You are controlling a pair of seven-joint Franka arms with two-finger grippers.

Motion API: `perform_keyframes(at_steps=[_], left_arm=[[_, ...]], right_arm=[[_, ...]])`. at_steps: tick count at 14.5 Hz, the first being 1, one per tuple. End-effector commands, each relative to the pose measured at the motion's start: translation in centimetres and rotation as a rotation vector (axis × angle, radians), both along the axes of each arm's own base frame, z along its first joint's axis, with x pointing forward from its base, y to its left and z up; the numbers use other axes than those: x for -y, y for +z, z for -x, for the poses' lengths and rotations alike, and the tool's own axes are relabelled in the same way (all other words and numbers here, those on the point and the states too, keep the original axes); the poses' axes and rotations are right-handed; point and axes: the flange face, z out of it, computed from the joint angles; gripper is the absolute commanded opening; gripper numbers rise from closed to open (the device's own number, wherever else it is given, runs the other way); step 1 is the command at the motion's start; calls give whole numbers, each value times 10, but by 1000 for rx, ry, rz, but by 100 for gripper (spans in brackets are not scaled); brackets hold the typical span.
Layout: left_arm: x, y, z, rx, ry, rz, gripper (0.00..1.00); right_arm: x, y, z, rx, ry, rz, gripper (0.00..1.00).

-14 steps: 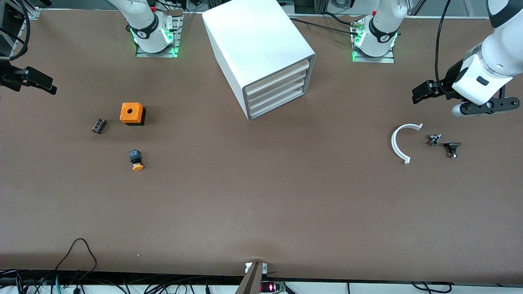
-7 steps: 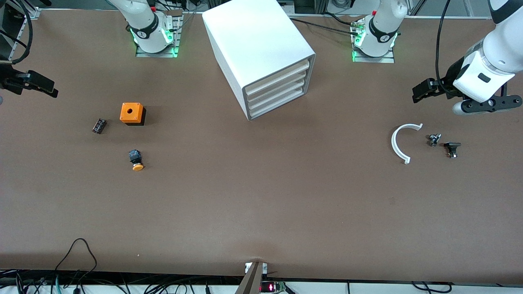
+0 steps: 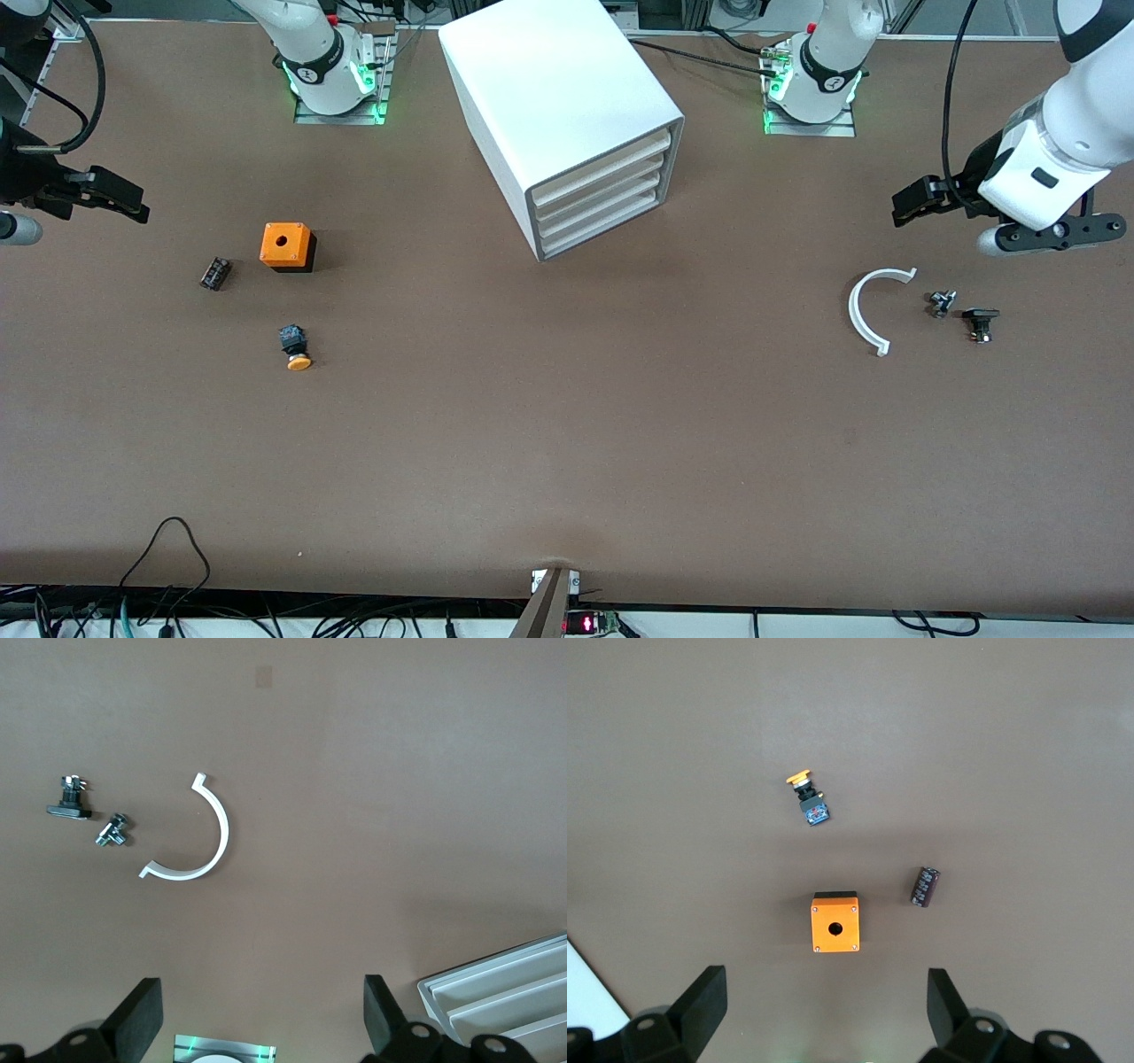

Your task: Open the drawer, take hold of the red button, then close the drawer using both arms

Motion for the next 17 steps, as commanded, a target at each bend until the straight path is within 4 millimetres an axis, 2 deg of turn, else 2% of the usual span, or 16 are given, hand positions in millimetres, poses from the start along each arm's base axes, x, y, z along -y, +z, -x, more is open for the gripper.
perform_keyframes(at_steps=[1,3,7,8,11,12,14,17], left_arm=[[11,-24,-8,-60,-17,59,100],[16,-45,-14,-99,-25,92,100],[36,-133,-14,-248,-215,292,100],[41,-156,-12,-275,-215,359,100],[61,-211,2,-355,-144,559,100],[75,-225,10,-391,-122,619,100],[119,-253,35,-458,-148,662,100],[179,-291,74,-426,-262,652,100]], right_arm=[[0,-4,0,1,-4,-8,100],[2,-5,-1,-1,-6,-7,100],[-3,-14,-9,7,9,-9,100],[-12,-22,-16,9,37,-9,100],[-66,-36,-27,23,119,-12,100],[-78,-39,-31,40,138,-13,100],[-102,-53,-38,47,179,-17,100],[-151,-61,-40,44,255,-46,100]])
